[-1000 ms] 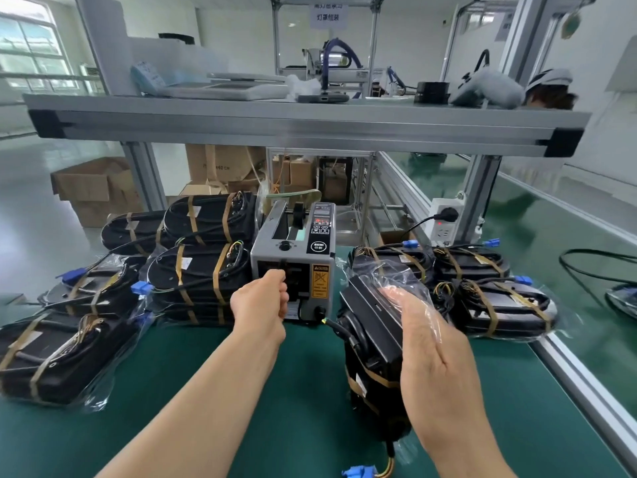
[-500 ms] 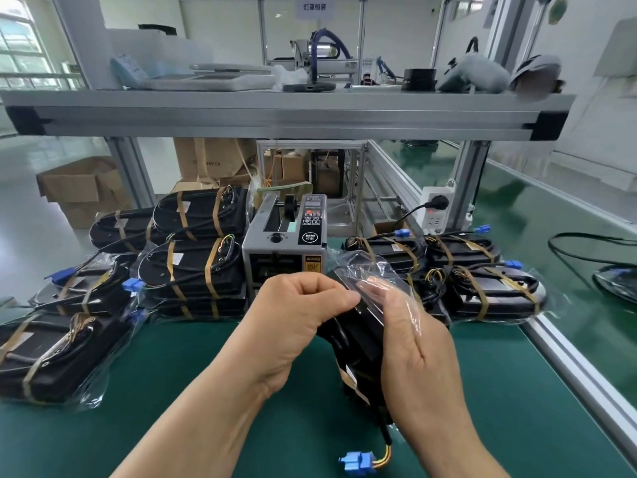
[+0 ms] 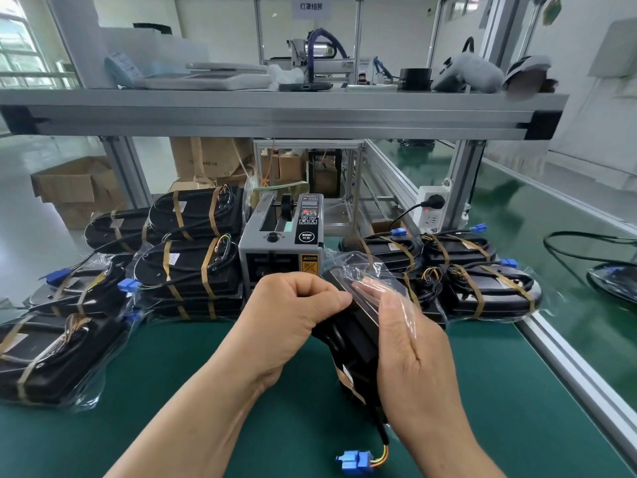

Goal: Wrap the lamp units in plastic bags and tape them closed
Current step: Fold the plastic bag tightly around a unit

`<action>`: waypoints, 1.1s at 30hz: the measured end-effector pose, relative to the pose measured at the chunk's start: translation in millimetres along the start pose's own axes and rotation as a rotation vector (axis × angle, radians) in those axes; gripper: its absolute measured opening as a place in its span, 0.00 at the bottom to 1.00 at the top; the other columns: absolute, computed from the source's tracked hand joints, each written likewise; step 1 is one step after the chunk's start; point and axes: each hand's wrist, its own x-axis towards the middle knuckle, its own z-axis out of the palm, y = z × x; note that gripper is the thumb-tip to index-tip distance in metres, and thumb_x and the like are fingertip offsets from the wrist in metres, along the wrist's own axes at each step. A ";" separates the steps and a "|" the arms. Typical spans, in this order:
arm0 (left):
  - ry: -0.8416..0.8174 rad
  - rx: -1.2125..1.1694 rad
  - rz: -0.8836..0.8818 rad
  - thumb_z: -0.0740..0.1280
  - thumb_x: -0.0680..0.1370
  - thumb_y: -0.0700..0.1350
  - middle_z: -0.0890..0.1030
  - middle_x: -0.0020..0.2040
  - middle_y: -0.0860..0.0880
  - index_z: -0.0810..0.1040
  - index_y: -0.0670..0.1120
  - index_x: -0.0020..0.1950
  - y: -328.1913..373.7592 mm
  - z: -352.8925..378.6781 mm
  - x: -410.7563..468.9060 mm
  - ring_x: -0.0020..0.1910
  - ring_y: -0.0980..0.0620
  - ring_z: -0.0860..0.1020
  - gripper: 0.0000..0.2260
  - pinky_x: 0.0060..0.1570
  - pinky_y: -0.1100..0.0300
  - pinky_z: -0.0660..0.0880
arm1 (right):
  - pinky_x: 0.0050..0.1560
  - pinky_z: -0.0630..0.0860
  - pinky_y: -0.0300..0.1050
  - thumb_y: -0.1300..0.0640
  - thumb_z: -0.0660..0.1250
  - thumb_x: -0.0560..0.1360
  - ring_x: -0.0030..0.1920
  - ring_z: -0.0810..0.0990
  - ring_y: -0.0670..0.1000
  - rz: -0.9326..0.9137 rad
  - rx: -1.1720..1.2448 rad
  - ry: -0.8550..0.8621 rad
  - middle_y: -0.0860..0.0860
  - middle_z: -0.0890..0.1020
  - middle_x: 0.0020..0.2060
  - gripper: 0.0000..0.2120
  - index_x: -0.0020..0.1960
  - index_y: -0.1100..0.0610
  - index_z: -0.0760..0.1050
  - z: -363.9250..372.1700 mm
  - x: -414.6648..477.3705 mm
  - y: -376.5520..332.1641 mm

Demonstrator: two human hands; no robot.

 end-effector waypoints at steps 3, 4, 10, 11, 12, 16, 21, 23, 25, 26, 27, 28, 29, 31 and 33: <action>0.014 0.014 0.005 0.76 0.70 0.41 0.84 0.34 0.42 0.84 0.41 0.36 -1.1 0.0 0.5 0.33 0.48 0.80 0.05 0.42 0.54 0.80 | 0.32 0.69 0.26 0.46 0.52 0.81 0.36 0.80 0.40 -0.009 -0.007 0.002 0.38 0.82 0.35 0.19 0.44 0.44 0.81 1.0 -0.4 -0.5; 0.016 0.020 0.005 0.76 0.70 0.41 0.84 0.34 0.42 0.84 0.42 0.36 -1.4 -0.1 0.4 0.33 0.48 0.81 0.05 0.42 0.54 0.80 | 0.32 0.69 0.26 0.46 0.52 0.81 0.35 0.80 0.39 -0.007 -0.010 0.005 0.38 0.82 0.35 0.19 0.43 0.44 0.81 0.7 -0.6 -0.1; 0.011 0.053 0.024 0.78 0.70 0.44 0.84 0.34 0.42 0.84 0.44 0.35 -3.2 -1.3 0.0 0.33 0.47 0.81 0.06 0.43 0.51 0.80 | 0.34 0.69 0.25 0.47 0.52 0.81 0.38 0.81 0.39 -0.017 -0.033 0.002 0.36 0.82 0.36 0.19 0.44 0.44 0.81 2.0 -1.8 0.6; 0.012 0.053 0.025 0.78 0.68 0.46 0.84 0.34 0.42 0.84 0.44 0.35 -3.2 -1.0 -0.1 0.33 0.47 0.81 0.07 0.42 0.51 0.80 | 0.33 0.69 0.25 0.47 0.52 0.81 0.38 0.81 0.39 -0.020 -0.029 0.002 0.36 0.82 0.35 0.19 0.44 0.44 0.81 2.2 -2.2 0.8; 0.017 0.054 0.024 0.78 0.66 0.47 0.83 0.33 0.42 0.84 0.44 0.35 -3.1 -0.9 -0.3 0.32 0.47 0.80 0.08 0.42 0.51 0.80 | 0.33 0.69 0.25 0.47 0.52 0.81 0.37 0.80 0.39 -0.022 -0.025 0.002 0.36 0.82 0.35 0.19 0.44 0.44 0.81 2.4 -2.5 0.7; 0.033 0.079 0.034 0.77 0.62 0.53 0.80 0.31 0.44 0.83 0.47 0.36 -4.5 -0.4 -0.7 0.32 0.47 0.76 0.11 0.40 0.51 0.77 | 0.33 0.71 0.28 0.46 0.52 0.81 0.37 0.81 0.41 -0.002 -0.017 -0.009 0.39 0.83 0.36 0.19 0.45 0.44 0.81 1.9 -2.2 1.4; 0.159 0.077 0.023 0.78 0.64 0.54 0.73 0.34 0.53 0.79 0.52 0.39 -12.2 4.3 -0.4 0.33 0.56 0.71 0.11 0.38 0.59 0.71 | 0.37 0.72 0.31 0.45 0.52 0.81 0.39 0.81 0.42 -0.014 -0.052 -0.012 0.41 0.83 0.38 0.20 0.49 0.47 0.82 1.4 -2.4 4.6; 0.171 0.051 0.027 0.78 0.69 0.51 0.73 0.34 0.52 0.80 0.50 0.39 -14.7 8.3 -1.9 0.34 0.55 0.71 0.09 0.38 0.58 0.71 | 0.37 0.73 0.36 0.44 0.51 0.80 0.38 0.80 0.46 -0.009 -0.065 -0.019 0.45 0.83 0.38 0.21 0.50 0.47 0.82 1.9 -2.9 5.6; 0.177 0.069 0.041 0.78 0.65 0.56 0.74 0.36 0.52 0.79 0.49 0.39 -16.4 10.4 -4.3 0.35 0.56 0.71 0.14 0.39 0.58 0.71 | 0.37 0.75 0.39 0.43 0.51 0.80 0.39 0.80 0.47 0.001 -0.066 -0.015 0.45 0.83 0.39 0.20 0.51 0.45 0.82 2.1 -2.7 5.8; 0.172 0.077 0.047 0.77 0.61 0.59 0.74 0.37 0.52 0.79 0.50 0.40 -17.0 10.3 -5.2 0.36 0.56 0.71 0.17 0.39 0.59 0.71 | 0.37 0.75 0.41 0.43 0.51 0.80 0.38 0.80 0.48 0.003 -0.056 -0.011 0.46 0.83 0.39 0.20 0.50 0.44 0.82 1.9 -2.4 5.7; 0.161 0.081 0.047 0.78 0.59 0.60 0.74 0.39 0.52 0.79 0.50 0.40 -17.2 9.8 -5.7 0.37 0.56 0.71 0.19 0.39 0.60 0.71 | 0.37 0.76 0.44 0.43 0.51 0.80 0.38 0.80 0.49 0.002 -0.046 -0.005 0.48 0.83 0.39 0.19 0.48 0.42 0.82 1.8 -2.5 5.6; 0.144 0.081 0.043 0.78 0.57 0.61 0.74 0.40 0.52 0.79 0.51 0.41 -17.2 8.7 -6.1 0.38 0.56 0.72 0.20 0.40 0.61 0.72 | 0.38 0.76 0.46 0.43 0.51 0.80 0.38 0.80 0.50 -0.002 -0.040 -0.002 0.49 0.83 0.39 0.19 0.48 0.41 0.81 1.7 -2.8 5.6; 0.128 0.084 0.038 0.78 0.56 0.61 0.75 0.40 0.52 0.79 0.51 0.41 -16.6 7.9 -5.9 0.38 0.57 0.72 0.21 0.40 0.63 0.72 | 0.39 0.77 0.49 0.42 0.51 0.80 0.38 0.80 0.50 -0.002 -0.036 -0.001 0.50 0.83 0.39 0.19 0.48 0.41 0.81 1.6 -3.4 5.9; 0.108 0.087 0.032 0.79 0.56 0.59 0.75 0.40 0.52 0.80 0.51 0.41 -16.1 5.3 -4.4 0.38 0.57 0.72 0.20 0.40 0.63 0.72 | 0.39 0.78 0.53 0.41 0.51 0.80 0.36 0.81 0.52 0.010 -0.024 -0.006 0.51 0.83 0.37 0.19 0.50 0.42 0.81 1.7 -4.2 7.5; 0.098 0.075 0.027 0.83 0.57 0.56 0.75 0.38 0.52 0.81 0.51 0.39 -16.3 2.5 -1.7 0.37 0.56 0.72 0.18 0.40 0.62 0.73 | 0.37 0.78 0.49 0.40 0.51 0.80 0.36 0.81 0.50 0.009 -0.020 -0.005 0.49 0.83 0.37 0.20 0.50 0.43 0.81 1.6 -4.1 9.2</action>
